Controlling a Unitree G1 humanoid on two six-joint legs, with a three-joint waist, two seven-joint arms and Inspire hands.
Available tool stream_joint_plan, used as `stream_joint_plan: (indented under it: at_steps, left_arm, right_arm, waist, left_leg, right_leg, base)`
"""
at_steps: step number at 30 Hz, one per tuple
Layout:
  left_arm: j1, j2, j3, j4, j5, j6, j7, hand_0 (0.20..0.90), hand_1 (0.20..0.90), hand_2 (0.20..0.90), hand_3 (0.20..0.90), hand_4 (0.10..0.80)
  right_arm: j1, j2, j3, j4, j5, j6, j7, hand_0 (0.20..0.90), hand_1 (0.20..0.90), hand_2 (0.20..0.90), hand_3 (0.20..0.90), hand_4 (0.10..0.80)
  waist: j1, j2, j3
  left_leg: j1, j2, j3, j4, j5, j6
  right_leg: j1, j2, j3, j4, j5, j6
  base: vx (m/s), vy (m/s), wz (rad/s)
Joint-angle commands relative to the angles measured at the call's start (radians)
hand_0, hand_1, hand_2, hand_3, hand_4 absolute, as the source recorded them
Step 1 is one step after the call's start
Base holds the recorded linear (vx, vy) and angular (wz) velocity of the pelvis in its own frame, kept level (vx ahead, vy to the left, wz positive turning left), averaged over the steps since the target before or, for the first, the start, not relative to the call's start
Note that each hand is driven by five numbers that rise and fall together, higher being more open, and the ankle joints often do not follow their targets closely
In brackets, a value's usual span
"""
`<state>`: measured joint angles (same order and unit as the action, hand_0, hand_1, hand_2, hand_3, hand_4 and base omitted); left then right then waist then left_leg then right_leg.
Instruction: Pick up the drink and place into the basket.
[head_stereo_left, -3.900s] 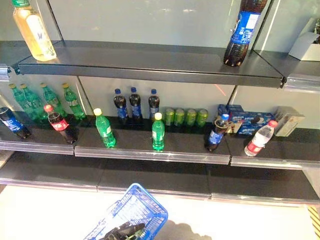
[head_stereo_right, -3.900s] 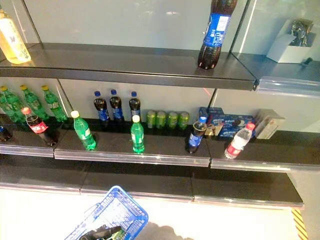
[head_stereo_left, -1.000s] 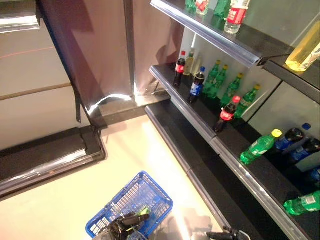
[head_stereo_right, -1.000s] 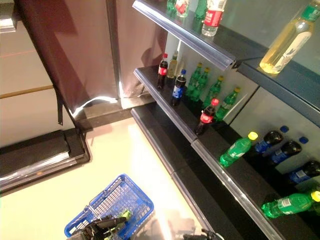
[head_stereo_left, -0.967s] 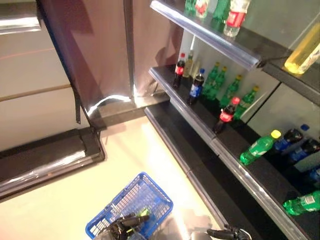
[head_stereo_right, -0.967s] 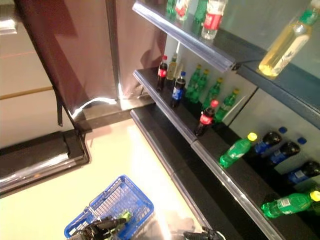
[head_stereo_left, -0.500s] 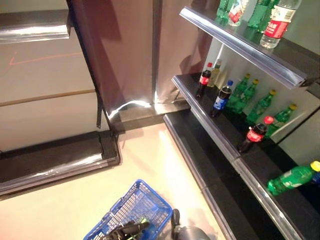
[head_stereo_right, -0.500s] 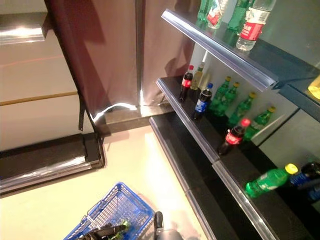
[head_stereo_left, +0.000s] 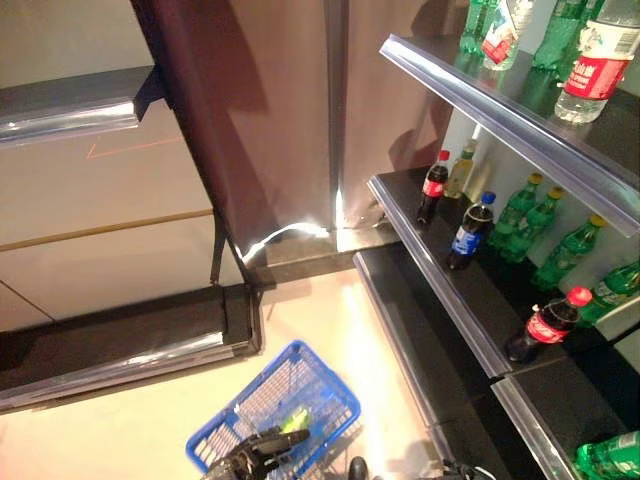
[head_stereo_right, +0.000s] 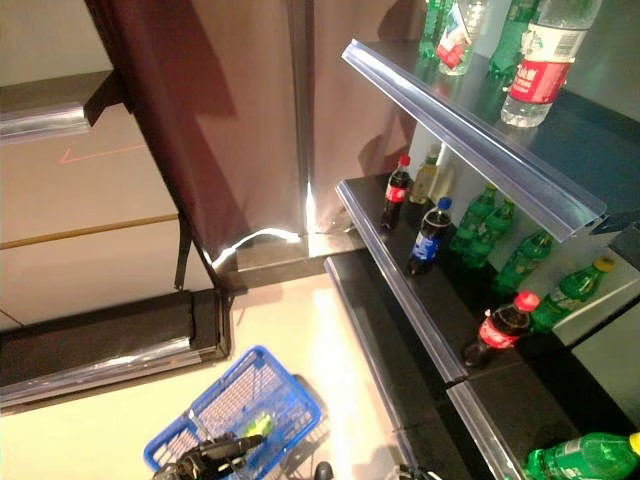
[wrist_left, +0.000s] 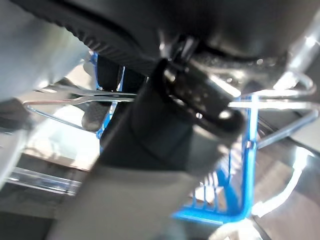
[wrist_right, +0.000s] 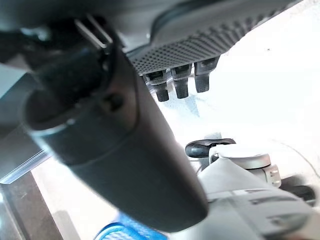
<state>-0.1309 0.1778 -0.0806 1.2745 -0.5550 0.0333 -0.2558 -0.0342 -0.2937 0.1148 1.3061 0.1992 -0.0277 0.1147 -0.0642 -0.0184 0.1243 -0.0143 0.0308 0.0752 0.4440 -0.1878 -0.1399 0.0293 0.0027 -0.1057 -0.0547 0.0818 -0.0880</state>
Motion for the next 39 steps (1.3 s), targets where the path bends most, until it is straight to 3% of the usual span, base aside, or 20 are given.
stream_joint_plan:
  at_steps: [1, 4, 5, 8, 10, 13, 16, 21, 24, 26, 28, 29, 34, 39]
  left_arm:
    - [0.018, 0.064, -0.031, -0.026, 0.009, -0.013, -0.043, 0.300, 0.300, 0.300, 0.200, 0.100]
    - [0.020, 0.066, -0.036, -0.032, 0.007, -0.006, -0.040, 0.300, 0.300, 0.300, 0.200, 0.100]
    - [0.024, 0.068, -0.039, -0.034, 0.004, -0.005, -0.040, 0.300, 0.300, 0.300, 0.200, 0.100]
    - [0.032, 0.070, -0.035, -0.036, 0.001, -0.006, -0.044, 0.300, 0.300, 0.300, 0.200, 0.100]
    - [0.050, 0.069, -0.034, -0.042, -0.007, -0.013, -0.051, 0.300, 0.300, 0.300, 0.200, 0.100]
    - [0.064, 0.072, -0.044, -0.045, 0.005, -0.019, -0.064, 0.300, 0.300, 0.300, 0.200, 0.100]
    - [0.029, 0.086, -0.064, -0.027, 0.029, -0.006, -0.061, 0.300, 0.300, 0.300, 0.200, 0.100]
    - [-0.029, 0.098, -0.076, -0.017, 0.004, 0.003, -0.049, 0.300, 0.300, 0.300, 0.200, 0.100]
    - [-0.066, 0.091, -0.107, -0.025, -0.018, 0.000, -0.022, 0.300, 0.300, 0.300, 0.200, 0.100]
    - [-0.075, 0.099, -0.095, -0.033, -0.030, -0.006, 0.014, 0.300, 0.300, 0.300, 0.200, 0.100]
    - [-0.074, 0.115, -0.080, -0.039, -0.035, -0.011, 0.026, 0.300, 0.300, 0.300, 0.200, 0.100]
    - [-0.073, 0.125, -0.068, -0.043, -0.041, -0.012, 0.033, 0.300, 0.300, 0.300, 0.200, 0.100]
    - [-0.075, 0.137, -0.042, -0.021, -0.077, -0.017, 0.040, 0.300, 0.300, 0.300, 0.200, 0.100]
    - [-0.051, 0.146, -0.020, 0.011, -0.046, 0.008, 0.055, 0.300, 0.300, 0.300, 0.200, 0.100]
  right_arm:
    - [-0.010, -0.051, -0.003, 0.019, 0.010, 0.002, 0.002, 0.900, 0.900, 0.900, 0.900, 0.800]
    - [-0.002, -0.051, -0.006, 0.027, 0.012, 0.002, -0.003, 0.900, 0.900, 0.900, 0.900, 0.800]
    - [0.006, -0.050, -0.008, 0.030, 0.014, -0.001, -0.007, 0.900, 0.900, 0.900, 0.900, 0.800]
    - [0.009, -0.053, -0.011, 0.038, 0.004, 0.001, -0.008, 0.900, 0.900, 0.900, 0.900, 0.800]
    - [0.010, -0.059, -0.015, 0.053, -0.003, -0.001, -0.009, 0.900, 0.900, 0.900, 0.900, 0.800]
    - [0.002, -0.064, -0.012, 0.053, 0.024, 0.000, -0.007, 0.900, 0.900, 0.900, 0.900, 0.800]
    - [0.009, -0.052, -0.016, 0.041, 0.089, -0.010, -0.004, 0.900, 0.900, 0.900, 0.900, 0.800]
    - [0.037, -0.024, -0.005, 0.015, 0.084, -0.030, -0.006, 0.900, 0.900, 0.900, 0.900, 0.800]
    - [0.030, -0.007, 0.002, -0.006, 0.097, -0.036, -0.016, 0.900, 0.900, 0.900, 0.900, 0.800]
    - [0.015, 0.007, 0.014, -0.025, 0.076, -0.032, -0.011, 0.900, 0.900, 0.900, 0.900, 0.800]
    - [0.004, 0.013, 0.027, -0.035, 0.067, -0.023, -0.002, 0.900, 0.900, 0.900, 0.900, 0.800]
    - [-0.002, 0.014, 0.034, -0.041, 0.062, -0.018, 0.000, 0.900, 0.900, 0.900, 0.900, 0.800]
    - [-0.033, 0.011, 0.038, -0.036, 0.088, -0.020, -0.008, 0.900, 0.900, 0.900, 0.900, 0.800]
    - [-0.040, 0.008, 0.031, -0.015, 0.059, 0.002, 0.003, 0.900, 0.900, 0.900, 0.900, 0.800]
  waist:
    - [0.000, -0.006, -0.003]
    - [0.001, 0.013, -0.014]
    - [0.002, 0.023, -0.018]
    - [0.011, 0.030, -0.014]
    - [0.026, 0.031, -0.009]
    - [0.041, 0.024, 0.007]
    - [0.033, 0.006, 0.015]
    - [0.011, -0.021, 0.014]
    - [0.004, -0.026, 0.020]
    - [0.019, -0.041, 0.034]
    - [0.036, -0.053, 0.043]
    - [0.044, -0.054, 0.046]
    - [0.061, -0.036, 0.024]
    - [0.064, -0.024, -0.022]
  left_leg:
    - [0.011, -0.024, 0.012, -0.304, 0.177, 0.088]
    - [0.046, 0.001, -0.002, -0.465, 0.214, 0.072]
    - [0.040, 0.019, -0.017, -0.521, 0.253, 0.057]
    - [0.010, 0.041, -0.050, -0.531, 0.290, 0.043]
    - [-0.004, 0.050, -0.104, -0.528, 0.301, 0.046]
    - [-0.009, 0.045, -0.151, -0.471, 0.265, 0.057]
    - [0.008, 0.036, -0.139, -0.488, 0.262, 0.069]
    - [0.018, -0.008, -0.129, -0.506, 0.237, 0.107]
    - [0.003, -0.018, -0.089, -0.531, 0.231, 0.125]
    - [-0.008, -0.014, -0.017, -0.531, 0.215, 0.123]
    - [-0.006, -0.006, 0.039, -0.531, 0.207, 0.117]
    - [-0.006, 0.003, 0.068, -0.531, 0.206, 0.116]
    - [-0.034, 0.022, 0.156, -0.531, 0.211, 0.128]
    - [-0.024, 0.036, 0.189, -0.531, 0.218, 0.118]
  right_leg:
    - [0.005, 0.019, 0.060, 0.115, -0.113, 0.134]
    - [0.019, 0.034, 0.076, 0.122, -0.141, 0.139]
    - [0.029, 0.043, 0.091, 0.126, -0.157, 0.141]
    - [0.051, 0.045, 0.123, 0.136, -0.184, 0.141]
    - [0.069, 0.040, 0.154, 0.153, -0.205, 0.138]
    - [0.058, 0.021, 0.160, 0.204, -0.223, 0.140]
    - [0.050, 0.003, 0.141, 0.217, -0.218, 0.153]
    - [-0.032, -0.036, 0.171, 0.240, -0.143, 0.209]
    - [-0.085, -0.067, 0.166, 0.211, -0.095, 0.237]
    - [-0.119, -0.111, 0.062, 0.175, -0.031, 0.275]
    - [-0.125, -0.154, -0.029, 0.150, 0.008, 0.296]
    - [-0.118, -0.168, -0.058, 0.147, 0.009, 0.295]
    - [-0.050, -0.245, -0.074, 0.144, 0.014, 0.286]
    - [0.013, -0.243, -0.092, 0.096, -0.019, 0.289]
  base:
    - [0.224, 0.116, -0.46]
    - [0.215, 0.095, -0.33]
    - [0.207, 0.086, -0.23]
    - [0.217, 0.098, -0.40]
    - [0.307, 0.184, -0.37]
    - [0.196, 0.188, -0.53]
    - [0.175, 0.176, -0.58]
    - [0.075, 0.211, -0.42]
    - [-0.076, 0.242, -0.94]
    - [-0.135, 0.139, -1.17]
    - [-0.152, 0.036, -0.84]
    - [-0.202, -0.004, -0.94]
    - [-0.190, -0.022, -0.95]
    - [-0.033, -0.152, -0.82]
